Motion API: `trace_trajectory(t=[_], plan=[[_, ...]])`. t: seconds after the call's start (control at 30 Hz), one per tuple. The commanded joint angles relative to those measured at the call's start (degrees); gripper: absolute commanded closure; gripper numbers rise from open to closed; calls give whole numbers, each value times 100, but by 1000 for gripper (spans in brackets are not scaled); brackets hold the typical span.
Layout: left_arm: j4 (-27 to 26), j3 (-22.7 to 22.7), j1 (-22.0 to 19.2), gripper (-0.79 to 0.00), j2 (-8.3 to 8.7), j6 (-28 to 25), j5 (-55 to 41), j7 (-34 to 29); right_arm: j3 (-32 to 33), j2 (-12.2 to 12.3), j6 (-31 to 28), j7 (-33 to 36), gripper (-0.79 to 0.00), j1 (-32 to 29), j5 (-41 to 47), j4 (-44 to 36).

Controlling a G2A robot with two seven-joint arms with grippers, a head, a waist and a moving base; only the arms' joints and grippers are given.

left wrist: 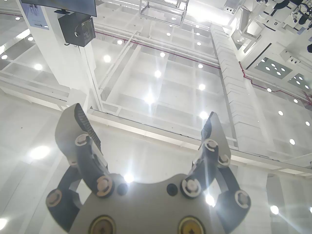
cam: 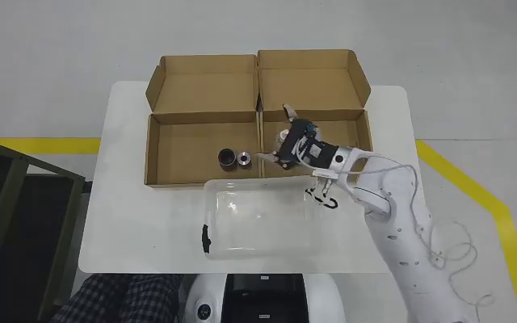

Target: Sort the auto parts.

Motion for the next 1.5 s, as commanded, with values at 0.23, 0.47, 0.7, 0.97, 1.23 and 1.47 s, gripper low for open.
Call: trace_trajectory(t=[0.23, 0.47, 0.7, 0.97, 1.23, 1.47], plan=[[0, 0, 0, -785, 0, 0, 0, 0, 1217, 204, -54, -720, -785, -1300, 70, -445], [0, 0, 0, -785, 0, 0, 0, 0, 2078, 332, -182, -932, -785, -1963, 110, -477], [0, 0, 0, -785, 0, 0, 0, 0, 2917, 425, -154, -1467, -785, -2699, -35, -665], [0, 0, 0, -785, 0, 0, 0, 0, 3587, 498, -310, -1998, -785, -3351, -140, -879], [0, 0, 0, -785, 0, 0, 0, 0, 3799, 528, -242, -2289, -785, -3550, -324, -875], [0, 0, 0, -785, 0, 0, 0, 0, 3800, 528, -234, -2289, -785, -3549, -321, -874]])
